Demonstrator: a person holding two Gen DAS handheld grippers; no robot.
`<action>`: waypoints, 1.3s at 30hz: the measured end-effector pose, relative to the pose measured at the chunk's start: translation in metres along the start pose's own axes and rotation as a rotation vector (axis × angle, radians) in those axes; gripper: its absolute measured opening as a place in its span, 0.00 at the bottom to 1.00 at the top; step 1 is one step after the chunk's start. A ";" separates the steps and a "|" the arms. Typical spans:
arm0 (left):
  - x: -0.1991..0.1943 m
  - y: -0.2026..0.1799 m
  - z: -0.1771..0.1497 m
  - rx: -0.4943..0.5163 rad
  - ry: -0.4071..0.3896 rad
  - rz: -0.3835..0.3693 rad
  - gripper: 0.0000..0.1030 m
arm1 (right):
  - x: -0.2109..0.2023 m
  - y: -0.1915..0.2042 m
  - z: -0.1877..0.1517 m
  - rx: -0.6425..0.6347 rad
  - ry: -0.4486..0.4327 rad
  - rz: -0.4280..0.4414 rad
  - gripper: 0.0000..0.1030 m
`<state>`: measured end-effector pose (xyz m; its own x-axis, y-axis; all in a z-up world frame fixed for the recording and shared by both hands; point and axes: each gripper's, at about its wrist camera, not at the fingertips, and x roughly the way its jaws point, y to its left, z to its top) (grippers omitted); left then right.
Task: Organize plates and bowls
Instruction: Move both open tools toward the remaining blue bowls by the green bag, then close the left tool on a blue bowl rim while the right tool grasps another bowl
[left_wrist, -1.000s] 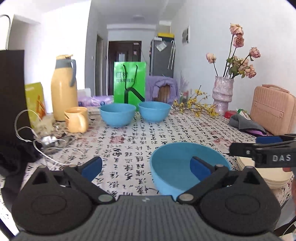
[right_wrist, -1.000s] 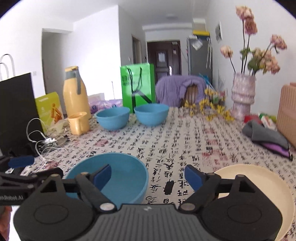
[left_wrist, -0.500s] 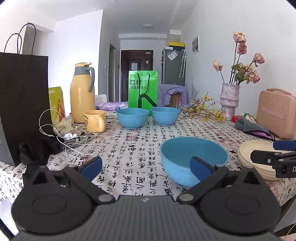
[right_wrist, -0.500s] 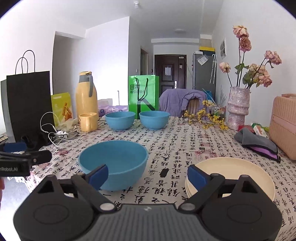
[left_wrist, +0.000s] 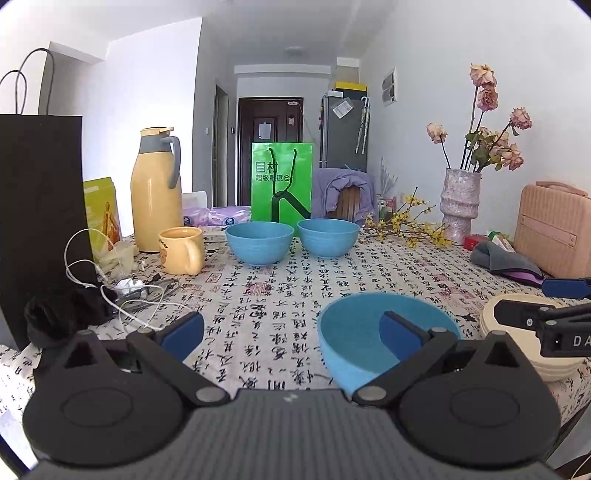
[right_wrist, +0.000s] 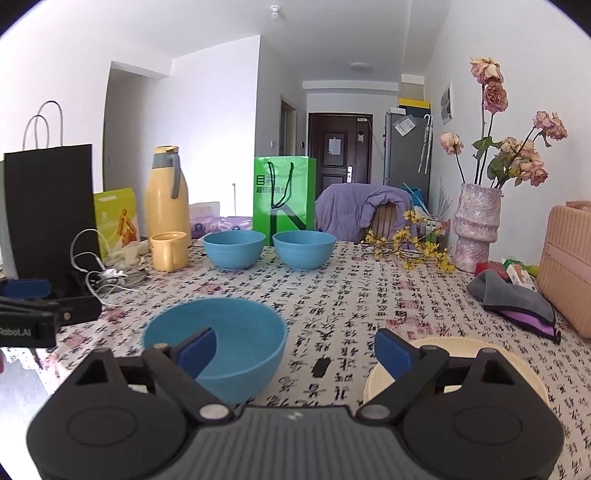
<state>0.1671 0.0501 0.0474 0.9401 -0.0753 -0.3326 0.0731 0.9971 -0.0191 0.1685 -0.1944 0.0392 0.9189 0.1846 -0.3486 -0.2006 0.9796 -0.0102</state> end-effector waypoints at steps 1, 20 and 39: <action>0.006 0.000 0.004 0.003 0.005 -0.003 1.00 | 0.005 -0.001 0.004 -0.004 -0.001 -0.008 0.90; 0.174 -0.002 0.108 0.025 0.086 -0.098 1.00 | 0.170 -0.078 0.111 0.191 0.190 0.105 0.90; 0.432 0.022 0.173 -0.200 0.389 -0.242 0.73 | 0.410 -0.116 0.179 0.252 0.400 0.164 0.74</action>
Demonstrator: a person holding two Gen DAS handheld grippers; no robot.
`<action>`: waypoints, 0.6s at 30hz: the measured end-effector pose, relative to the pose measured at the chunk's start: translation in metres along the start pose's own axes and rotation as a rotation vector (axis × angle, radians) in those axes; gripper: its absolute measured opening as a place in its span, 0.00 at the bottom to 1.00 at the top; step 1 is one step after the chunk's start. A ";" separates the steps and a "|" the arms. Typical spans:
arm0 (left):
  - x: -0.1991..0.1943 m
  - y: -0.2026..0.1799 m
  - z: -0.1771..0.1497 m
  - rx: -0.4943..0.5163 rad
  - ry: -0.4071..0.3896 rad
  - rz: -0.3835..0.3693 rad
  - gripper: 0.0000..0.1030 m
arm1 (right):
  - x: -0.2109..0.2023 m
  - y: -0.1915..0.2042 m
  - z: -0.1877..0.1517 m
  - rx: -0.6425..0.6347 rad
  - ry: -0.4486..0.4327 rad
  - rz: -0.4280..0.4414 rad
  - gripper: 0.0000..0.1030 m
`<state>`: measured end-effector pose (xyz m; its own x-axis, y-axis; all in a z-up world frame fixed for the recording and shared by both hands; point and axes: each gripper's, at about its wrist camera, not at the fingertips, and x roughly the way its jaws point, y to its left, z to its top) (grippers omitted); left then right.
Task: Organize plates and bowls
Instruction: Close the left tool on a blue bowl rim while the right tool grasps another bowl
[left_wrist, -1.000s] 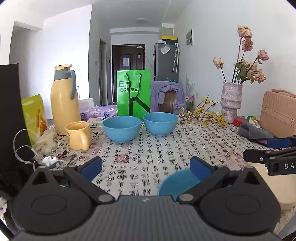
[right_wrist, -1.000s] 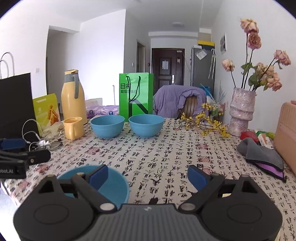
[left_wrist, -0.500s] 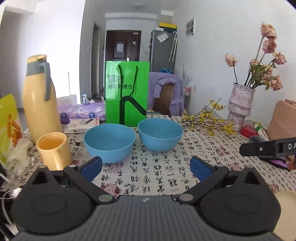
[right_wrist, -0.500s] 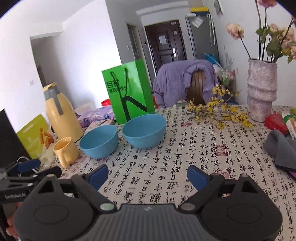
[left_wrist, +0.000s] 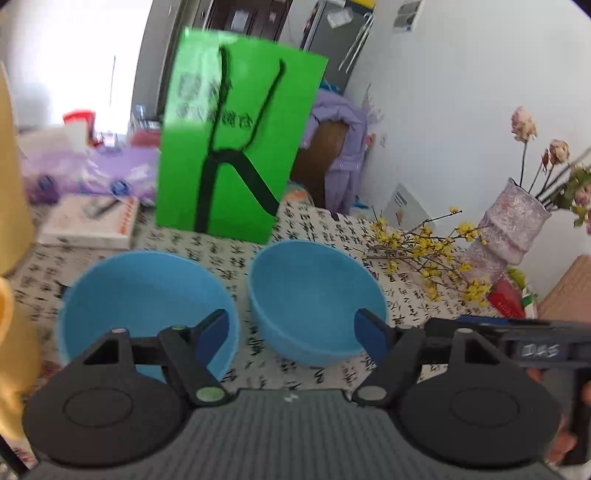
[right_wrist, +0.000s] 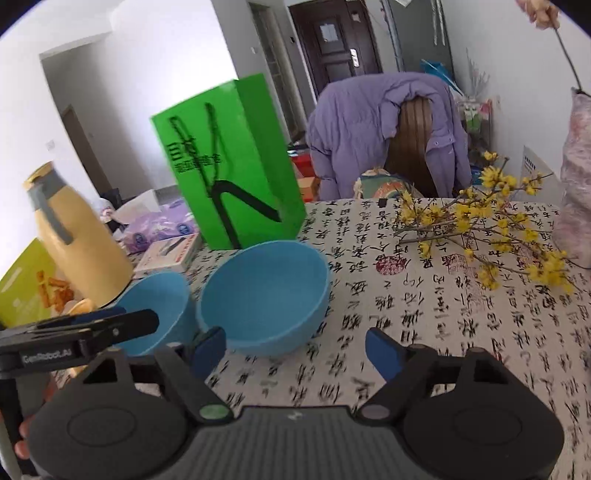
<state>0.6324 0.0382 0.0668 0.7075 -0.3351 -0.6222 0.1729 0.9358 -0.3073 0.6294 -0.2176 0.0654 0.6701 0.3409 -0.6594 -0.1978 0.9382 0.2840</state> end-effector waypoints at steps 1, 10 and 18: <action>0.012 0.000 0.006 -0.003 0.014 0.002 0.68 | 0.014 -0.003 0.006 0.012 0.015 -0.008 0.69; 0.093 -0.008 0.035 0.135 0.059 0.154 0.54 | 0.105 -0.018 0.030 0.070 0.108 -0.064 0.34; 0.119 -0.007 0.032 0.170 0.171 0.138 0.12 | 0.116 -0.028 0.029 0.076 0.109 -0.073 0.04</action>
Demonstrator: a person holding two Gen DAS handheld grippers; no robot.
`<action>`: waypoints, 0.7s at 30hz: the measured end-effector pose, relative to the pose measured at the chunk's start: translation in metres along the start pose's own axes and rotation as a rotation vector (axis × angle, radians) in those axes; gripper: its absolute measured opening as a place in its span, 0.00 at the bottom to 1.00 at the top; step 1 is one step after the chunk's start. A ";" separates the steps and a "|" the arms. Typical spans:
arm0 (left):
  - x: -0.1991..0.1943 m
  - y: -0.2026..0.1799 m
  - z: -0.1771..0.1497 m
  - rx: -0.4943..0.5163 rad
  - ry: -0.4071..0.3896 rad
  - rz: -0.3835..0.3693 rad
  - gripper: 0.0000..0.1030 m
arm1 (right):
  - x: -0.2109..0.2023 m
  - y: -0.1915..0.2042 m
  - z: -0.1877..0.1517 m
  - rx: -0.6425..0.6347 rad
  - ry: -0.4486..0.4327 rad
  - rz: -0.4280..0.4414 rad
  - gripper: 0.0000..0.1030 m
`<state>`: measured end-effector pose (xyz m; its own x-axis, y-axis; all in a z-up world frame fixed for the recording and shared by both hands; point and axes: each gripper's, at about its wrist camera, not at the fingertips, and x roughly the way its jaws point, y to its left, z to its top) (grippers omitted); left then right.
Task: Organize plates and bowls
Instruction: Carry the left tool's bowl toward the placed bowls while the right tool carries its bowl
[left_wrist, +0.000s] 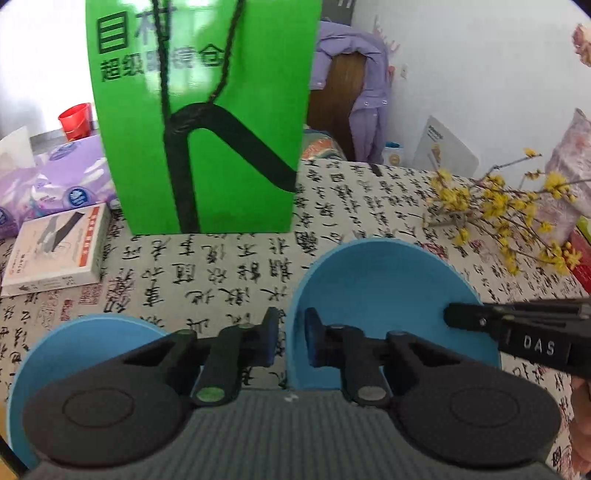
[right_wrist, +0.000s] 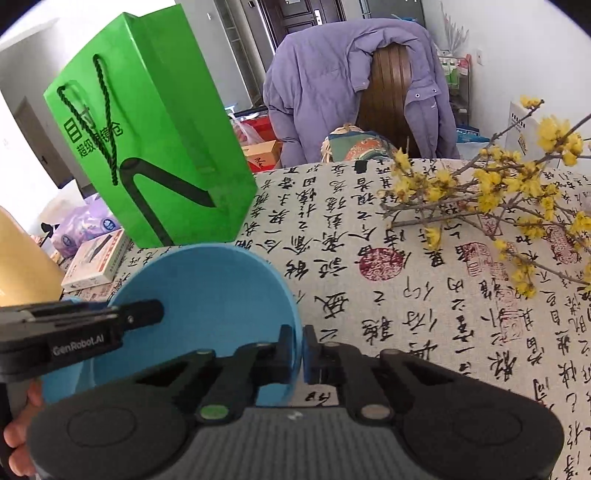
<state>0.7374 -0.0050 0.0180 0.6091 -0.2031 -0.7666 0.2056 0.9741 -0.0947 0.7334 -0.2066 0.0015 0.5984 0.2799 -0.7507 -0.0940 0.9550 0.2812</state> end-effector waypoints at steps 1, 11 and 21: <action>0.001 -0.002 -0.001 0.008 0.003 0.007 0.11 | -0.001 -0.001 0.000 0.000 -0.003 0.009 0.04; -0.029 -0.010 -0.013 -0.021 -0.003 -0.004 0.07 | -0.029 0.000 -0.004 -0.028 -0.022 -0.001 0.04; -0.132 -0.028 -0.067 -0.044 -0.061 -0.035 0.05 | -0.124 0.019 -0.046 -0.079 -0.063 0.028 0.04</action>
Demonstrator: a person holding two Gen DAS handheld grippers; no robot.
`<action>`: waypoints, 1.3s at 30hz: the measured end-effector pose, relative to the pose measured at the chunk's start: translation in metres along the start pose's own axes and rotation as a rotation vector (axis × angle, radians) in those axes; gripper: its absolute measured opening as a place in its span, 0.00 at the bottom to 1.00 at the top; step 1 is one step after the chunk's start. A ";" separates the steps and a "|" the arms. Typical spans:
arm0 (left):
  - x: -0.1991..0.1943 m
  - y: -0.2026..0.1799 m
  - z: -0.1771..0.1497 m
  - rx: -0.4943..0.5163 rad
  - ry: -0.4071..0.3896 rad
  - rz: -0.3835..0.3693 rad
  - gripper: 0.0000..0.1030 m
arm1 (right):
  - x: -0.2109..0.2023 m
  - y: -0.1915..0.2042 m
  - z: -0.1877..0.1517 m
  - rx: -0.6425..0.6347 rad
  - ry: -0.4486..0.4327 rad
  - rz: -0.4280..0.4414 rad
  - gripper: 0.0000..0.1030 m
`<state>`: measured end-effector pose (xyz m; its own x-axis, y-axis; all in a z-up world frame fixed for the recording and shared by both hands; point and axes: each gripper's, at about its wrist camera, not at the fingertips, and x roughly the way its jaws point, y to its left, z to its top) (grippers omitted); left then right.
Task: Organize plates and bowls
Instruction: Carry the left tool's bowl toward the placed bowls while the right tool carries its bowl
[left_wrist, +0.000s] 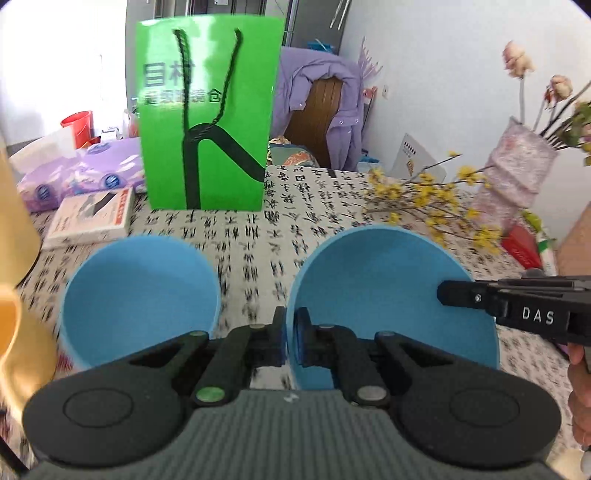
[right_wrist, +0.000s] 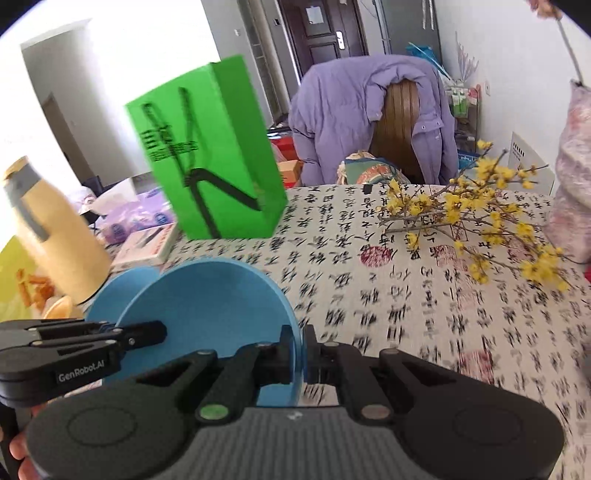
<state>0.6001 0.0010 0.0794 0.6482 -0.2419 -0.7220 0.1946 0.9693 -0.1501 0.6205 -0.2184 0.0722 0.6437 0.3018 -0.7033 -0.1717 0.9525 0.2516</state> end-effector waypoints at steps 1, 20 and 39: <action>-0.011 -0.001 -0.006 -0.004 0.000 0.000 0.05 | -0.010 0.004 -0.006 -0.010 -0.002 -0.002 0.04; -0.183 -0.023 -0.160 -0.047 -0.009 -0.037 0.05 | -0.180 0.077 -0.148 -0.148 0.037 0.023 0.04; -0.177 -0.013 -0.221 -0.011 0.081 -0.017 0.08 | -0.169 0.100 -0.227 -0.229 0.161 0.023 0.04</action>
<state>0.3195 0.0411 0.0599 0.5831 -0.2540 -0.7716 0.1963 0.9658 -0.1696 0.3255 -0.1651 0.0652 0.5139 0.3084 -0.8005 -0.3606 0.9244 0.1245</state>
